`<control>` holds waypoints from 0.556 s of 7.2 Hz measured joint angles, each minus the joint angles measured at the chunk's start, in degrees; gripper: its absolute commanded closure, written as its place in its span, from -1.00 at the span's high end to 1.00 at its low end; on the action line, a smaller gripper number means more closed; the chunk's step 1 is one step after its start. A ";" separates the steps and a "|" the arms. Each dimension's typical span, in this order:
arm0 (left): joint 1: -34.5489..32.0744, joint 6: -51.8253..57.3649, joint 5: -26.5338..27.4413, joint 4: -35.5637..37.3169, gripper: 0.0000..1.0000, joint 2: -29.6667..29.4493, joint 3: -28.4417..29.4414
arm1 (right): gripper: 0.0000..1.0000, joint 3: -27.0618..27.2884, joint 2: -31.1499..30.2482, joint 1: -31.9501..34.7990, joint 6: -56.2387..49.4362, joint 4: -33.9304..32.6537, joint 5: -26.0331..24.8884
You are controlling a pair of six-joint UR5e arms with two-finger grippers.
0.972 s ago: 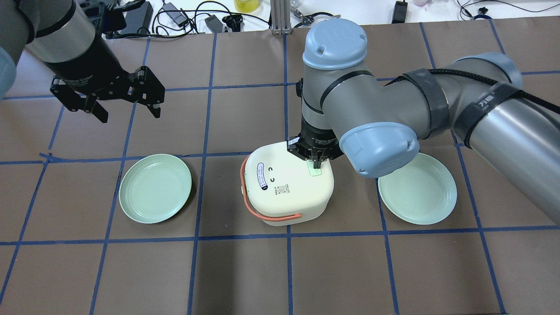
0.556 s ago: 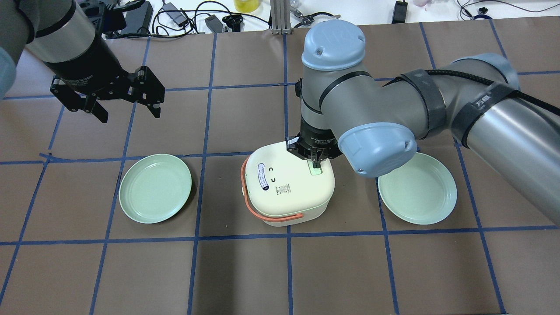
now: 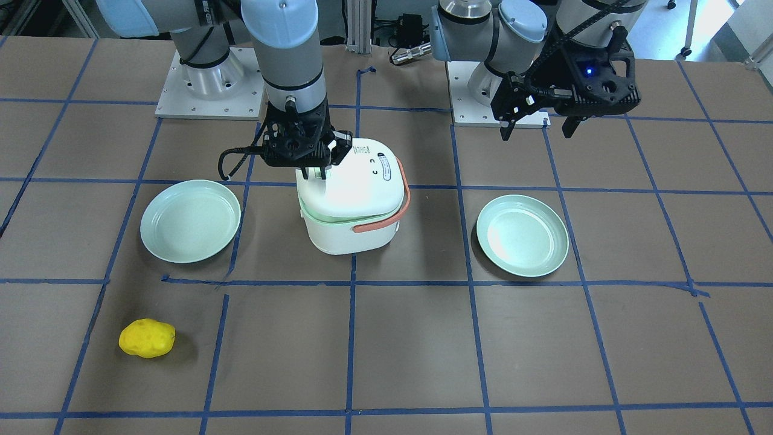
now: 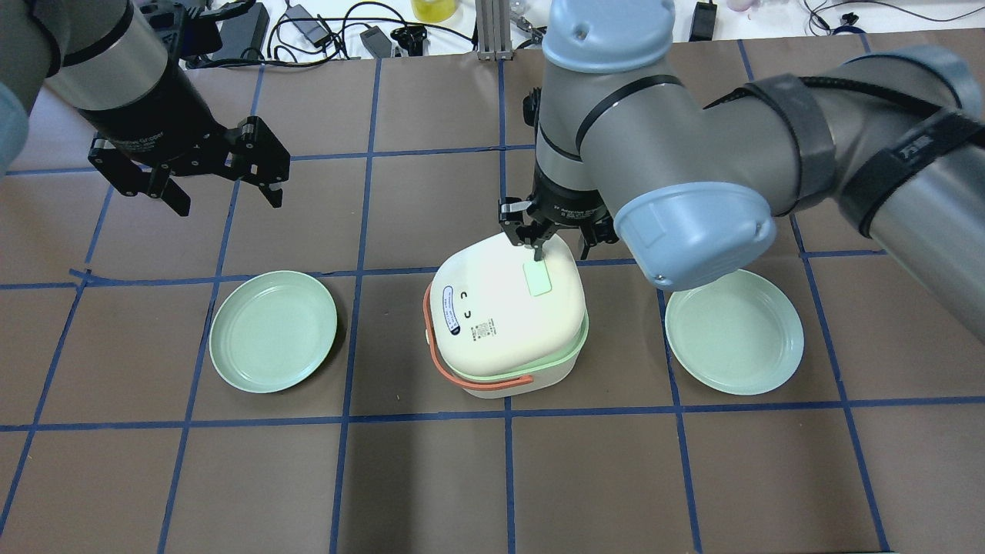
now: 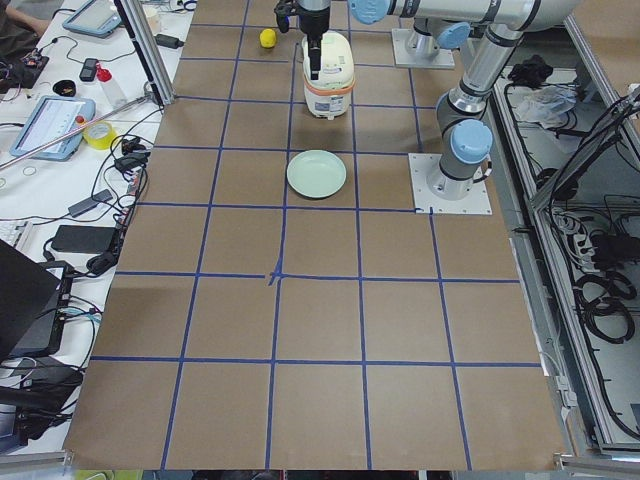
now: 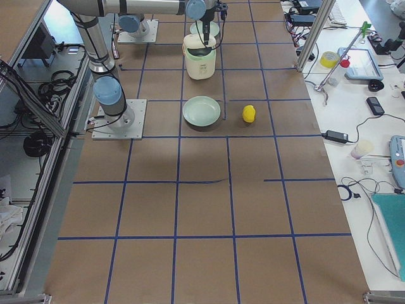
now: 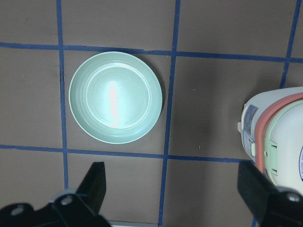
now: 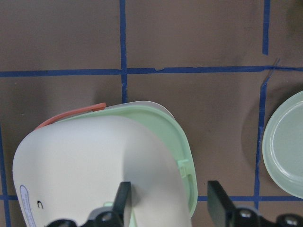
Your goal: Press rice cooker button
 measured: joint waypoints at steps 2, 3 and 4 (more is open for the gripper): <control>0.00 0.02 0.00 0.00 1.00 0.00 0.00 | 1.00 -4.86 -0.41 -4.07 -5.38 4.39 -0.96; 0.00 0.00 0.00 0.00 1.00 0.00 0.00 | 1.00 -7.63 -0.49 -7.03 -8.48 7.00 -1.25; 0.00 0.02 0.00 0.00 1.00 0.00 0.00 | 1.00 -9.95 -0.54 -9.78 -11.51 8.98 -1.47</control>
